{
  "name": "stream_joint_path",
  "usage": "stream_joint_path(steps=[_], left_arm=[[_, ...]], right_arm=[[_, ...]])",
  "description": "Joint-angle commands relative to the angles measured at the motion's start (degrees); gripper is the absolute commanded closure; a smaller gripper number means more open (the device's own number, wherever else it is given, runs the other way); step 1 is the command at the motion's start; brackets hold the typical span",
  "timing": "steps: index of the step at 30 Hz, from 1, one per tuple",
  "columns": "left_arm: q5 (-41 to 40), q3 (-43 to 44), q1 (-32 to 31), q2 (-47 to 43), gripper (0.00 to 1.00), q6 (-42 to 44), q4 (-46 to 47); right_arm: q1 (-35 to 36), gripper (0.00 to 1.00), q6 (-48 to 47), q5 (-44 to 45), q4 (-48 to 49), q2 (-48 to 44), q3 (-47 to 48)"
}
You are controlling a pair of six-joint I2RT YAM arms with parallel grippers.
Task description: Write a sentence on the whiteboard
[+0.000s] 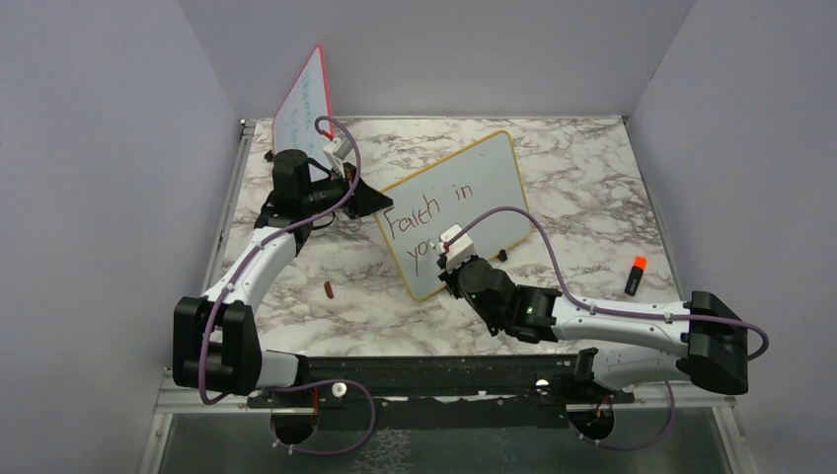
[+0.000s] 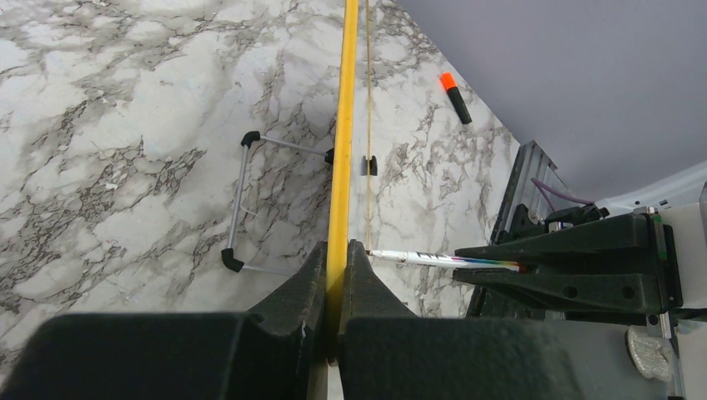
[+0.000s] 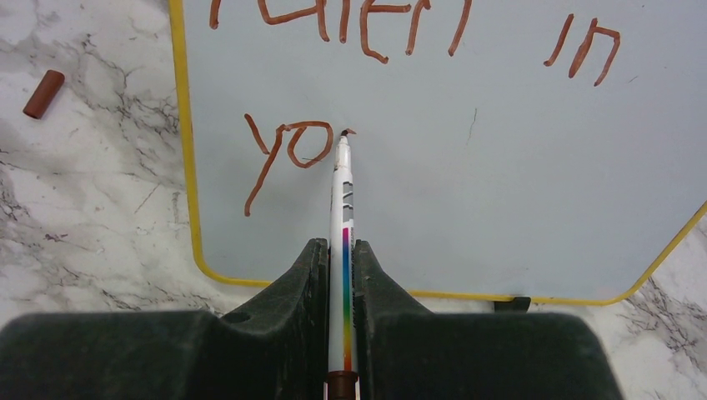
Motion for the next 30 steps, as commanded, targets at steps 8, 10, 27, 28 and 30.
stream_joint_path(steps=[8, 10, 27, 28, 30], left_arm=[[-1.8, -1.0, -1.1, 1.5, 1.00, 2.5, -4.1], [-1.8, -1.0, -1.1, 1.5, 1.00, 2.5, -4.2], [-1.8, -1.0, -1.1, 1.4, 1.00, 2.6, -4.3], [-1.9, -1.0, -1.1, 1.4, 1.00, 2.6, -4.3], [-1.8, -1.0, -1.1, 1.4, 1.00, 2.6, -4.3]], right_arm=[[-0.2, 0.99, 2.5, -2.2, -5.6, -1.2, -0.9], [-0.2, 0.99, 2.8, -2.4, -5.9, -1.1, -1.1], [-0.4, 0.99, 2.1, 2.2, -6.3, -1.8, -1.3], [-0.4, 0.99, 2.0, 2.5, -6.2, -1.8, -1.2], [-0.6, 0.99, 1.8, 2.7, -6.3, -1.9, -1.1]])
